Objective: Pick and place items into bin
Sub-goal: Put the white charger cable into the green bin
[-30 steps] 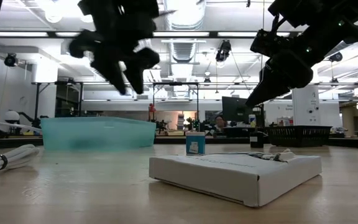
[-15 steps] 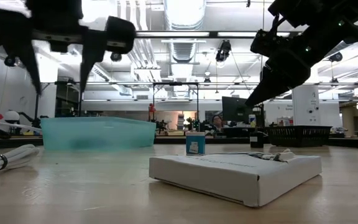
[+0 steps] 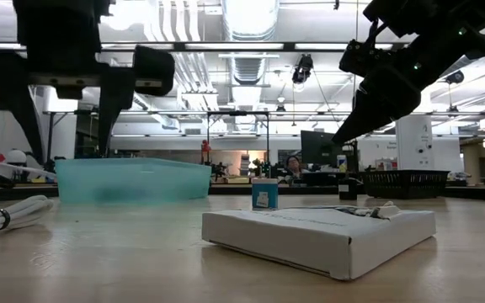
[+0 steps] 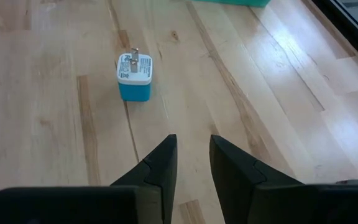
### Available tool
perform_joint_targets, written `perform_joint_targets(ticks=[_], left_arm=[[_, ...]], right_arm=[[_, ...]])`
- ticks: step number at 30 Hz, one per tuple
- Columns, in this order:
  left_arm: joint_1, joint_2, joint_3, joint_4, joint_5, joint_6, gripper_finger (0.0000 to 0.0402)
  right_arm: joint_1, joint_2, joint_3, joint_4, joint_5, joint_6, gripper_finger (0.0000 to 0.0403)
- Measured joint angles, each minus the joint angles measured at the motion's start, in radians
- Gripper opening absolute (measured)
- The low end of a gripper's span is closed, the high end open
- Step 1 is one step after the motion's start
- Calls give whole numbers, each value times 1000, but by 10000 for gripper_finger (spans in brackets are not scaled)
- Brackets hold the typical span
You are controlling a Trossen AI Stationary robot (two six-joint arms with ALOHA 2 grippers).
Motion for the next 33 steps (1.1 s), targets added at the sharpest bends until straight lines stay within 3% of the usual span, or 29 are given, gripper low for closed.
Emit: perform_joint_targets(ticks=[11, 20, 33], left_arm=[[17, 14, 3, 65, -40, 81, 168], [65, 114, 111, -100, 156, 50, 144], [64, 220, 127, -178, 136, 53, 143]], right_arm=[[0, 0, 0, 0, 0, -5, 82], [0, 0, 0, 1, 0, -4, 82], [0, 0, 0, 1, 0, -1, 82]])
